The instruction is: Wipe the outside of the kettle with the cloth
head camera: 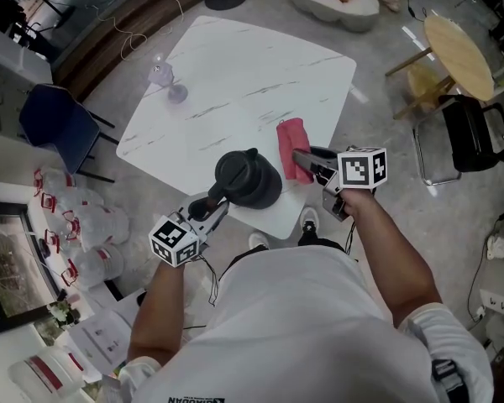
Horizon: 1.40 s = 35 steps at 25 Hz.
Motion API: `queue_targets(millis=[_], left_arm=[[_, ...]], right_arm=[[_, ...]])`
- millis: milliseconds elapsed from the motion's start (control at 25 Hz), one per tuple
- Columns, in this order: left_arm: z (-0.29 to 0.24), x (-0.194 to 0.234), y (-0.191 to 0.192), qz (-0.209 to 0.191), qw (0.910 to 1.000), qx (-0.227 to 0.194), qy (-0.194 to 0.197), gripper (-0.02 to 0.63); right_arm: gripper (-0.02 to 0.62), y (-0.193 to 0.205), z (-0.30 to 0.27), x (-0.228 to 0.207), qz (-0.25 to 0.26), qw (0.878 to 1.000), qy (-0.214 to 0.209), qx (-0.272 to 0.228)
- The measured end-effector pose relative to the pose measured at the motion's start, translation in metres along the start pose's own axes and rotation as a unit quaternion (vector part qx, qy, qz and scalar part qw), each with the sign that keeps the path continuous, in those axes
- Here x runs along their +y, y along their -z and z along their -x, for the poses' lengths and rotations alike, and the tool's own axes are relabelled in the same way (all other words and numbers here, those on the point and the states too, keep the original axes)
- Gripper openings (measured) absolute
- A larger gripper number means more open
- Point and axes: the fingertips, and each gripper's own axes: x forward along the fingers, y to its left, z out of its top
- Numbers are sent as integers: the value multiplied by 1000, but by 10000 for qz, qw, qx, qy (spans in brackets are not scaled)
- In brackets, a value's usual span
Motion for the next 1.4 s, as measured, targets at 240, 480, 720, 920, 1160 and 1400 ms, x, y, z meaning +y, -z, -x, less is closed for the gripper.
queue_targets(millis=[240, 480, 720, 920, 1160, 1400], left_arm=[[-2, -15, 5, -862, 9958, 156, 275, 95], [1, -15, 9, -1167, 9921, 78, 445, 94], [0, -25, 7, -1732, 9837, 91, 480, 92], [-6, -35, 3, -2086, 9763, 220, 538, 94], [-10, -37, 2, -2442, 9658, 436, 756, 95], [-11, -37, 12, -2606, 9599, 656, 800, 98]], right_arm=[[103, 2, 1, 49, -113, 9859, -1629, 355], [103, 12, -1, 66, -440, 9609, -2635, 726], [103, 33, -25, 50, -307, 9639, -2361, 1192], [101, 46, -31, 28, 70, 9717, -1809, 1518], [101, 63, -39, -8, 730, 9693, -1038, 2106], [100, 88, -50, -42, 1192, 9551, -575, 2650]])
